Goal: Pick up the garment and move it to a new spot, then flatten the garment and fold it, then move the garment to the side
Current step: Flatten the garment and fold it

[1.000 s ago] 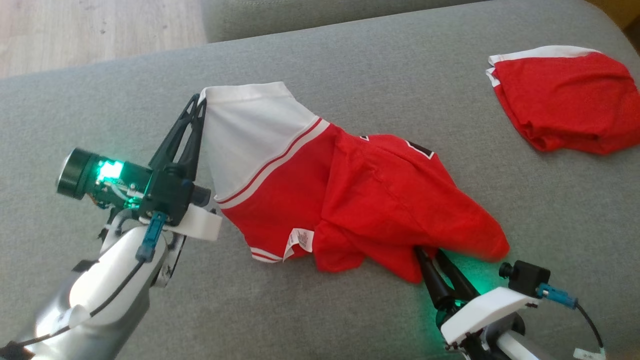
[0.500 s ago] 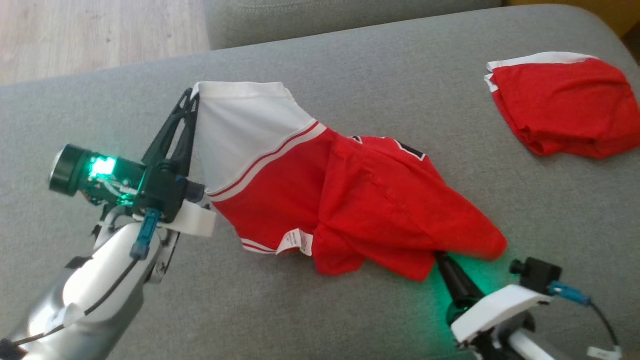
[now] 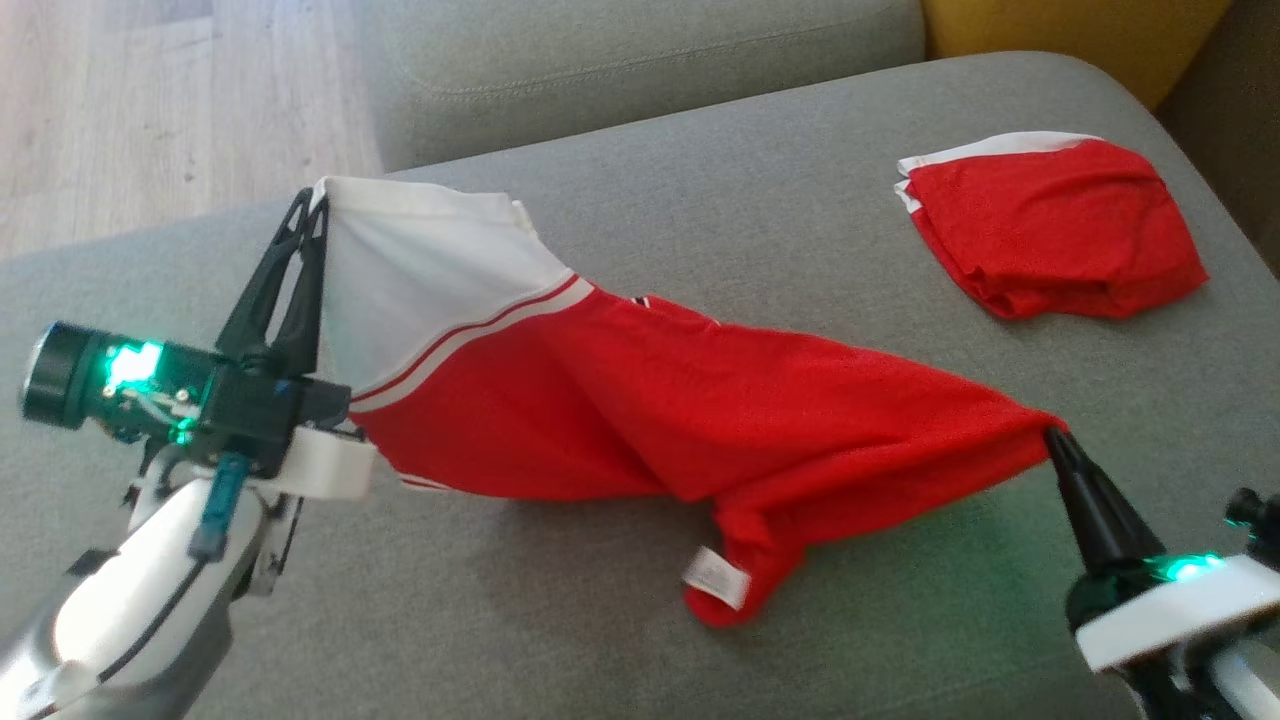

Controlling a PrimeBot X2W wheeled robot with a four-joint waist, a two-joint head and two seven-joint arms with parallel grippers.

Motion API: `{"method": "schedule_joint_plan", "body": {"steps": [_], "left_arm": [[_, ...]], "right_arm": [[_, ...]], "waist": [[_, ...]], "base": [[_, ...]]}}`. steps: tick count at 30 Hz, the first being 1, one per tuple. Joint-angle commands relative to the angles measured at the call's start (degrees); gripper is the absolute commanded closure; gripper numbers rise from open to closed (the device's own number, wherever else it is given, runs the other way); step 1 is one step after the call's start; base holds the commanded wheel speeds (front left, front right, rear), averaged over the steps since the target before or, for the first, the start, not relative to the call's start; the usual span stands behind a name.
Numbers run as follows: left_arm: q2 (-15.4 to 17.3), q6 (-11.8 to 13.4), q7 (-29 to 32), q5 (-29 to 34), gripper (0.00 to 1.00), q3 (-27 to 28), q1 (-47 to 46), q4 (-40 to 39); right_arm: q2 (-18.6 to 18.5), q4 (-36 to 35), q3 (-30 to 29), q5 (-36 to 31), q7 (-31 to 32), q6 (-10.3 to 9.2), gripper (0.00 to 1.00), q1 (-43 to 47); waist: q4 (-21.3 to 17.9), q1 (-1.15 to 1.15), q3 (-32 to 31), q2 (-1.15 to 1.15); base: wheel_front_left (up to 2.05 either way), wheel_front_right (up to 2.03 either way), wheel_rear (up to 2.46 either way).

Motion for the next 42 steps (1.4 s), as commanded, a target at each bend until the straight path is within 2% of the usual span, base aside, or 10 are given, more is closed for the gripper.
{"method": "schedule_joint_plan", "body": {"steps": [1,9,10,11,12,22,35,38,39,42], "left_arm": [[2.8,0.5,-0.5,-0.4,1.0,3.7,-2.1,-1.7],[5.0,2.1,0.9,-3.5,1.0,4.3,4.7,-5.8],[5.2,2.3,1.0,-3.7,1.0,4.3,5.4,-6.1],[5.3,2.4,1.1,-3.9,1.0,4.3,5.8,-6.3],[5.4,2.5,1.2,-4.0,1.0,4.2,6.2,-6.5],[5.1,2.4,2.6,-3.8,1.0,2.9,6.1,-7.4],[2.3,0.4,2.2,-2.5,1.0,0.4,2.2,-4.7],[2.3,0.5,2.0,-2.6,1.0,0.6,2.2,-4.2],[2.3,0.7,1.9,-2.6,1.0,0.6,2.2,-4.1],[2.4,0.8,1.7,-2.6,1.0,0.7,2.1,-4.1]], "right_arm": [[-2.2,-1.8,0.3,-0.4,-0.4,0.39,1.0,0.4],[-6.6,-2.4,4.9,0.5,5.4,0.39,1.0,6.9],[-6.3,-1.8,5.4,0.7,6.3,0.39,0.71,7.5],[-6.1,-1.4,6.1,0.7,7.4,0.39,0.08,7.9],[-5.9,-1.0,6.5,0.7,8.1,0.39,0.0,8.1],[-4.1,4.1,0.7,-3.4,6.6,0.39,0.0,2.3],[2.0,10.1,2.8,11.3,14.2,0.39,0.0,-0.4],[1.9,10.5,3.5,13.1,14.4,0.39,0.47,-1.6],[1.4,11.3,4.7,12.5,14.5,0.39,0.29,-2.3],[1.3,12.5,5.7,12.2,13.9,0.39,0.11,-3.2]], "waist": [[-0.2,0.01,-0.2,0.0],[1.0,0.01,0.8,0.0],[1.3,0.01,1.0,0.0],[1.6,0.01,1.2,0.0],[1.8,0.01,1.4,0.0],[4.4,0.01,2.0,0.0],[7.6,0.01,3.0,0.0],[7.5,0.01,3.0,0.0],[7.4,0.01,3.1,0.0],[7.4,0.01,3.3,0.0]], "base": [[0.0,0.0,0.0],[0.0,0.0,0.0],[0.0,0.0,0.0],[0.0,0.0,0.0],[0.0,0.0,0.0],[0.0,0.0,0.0],[0.0,0.0,0.0],[0.0,0.0,0.0],[0.0,0.0,0.0],[0.0,0.0,0.0]]}}
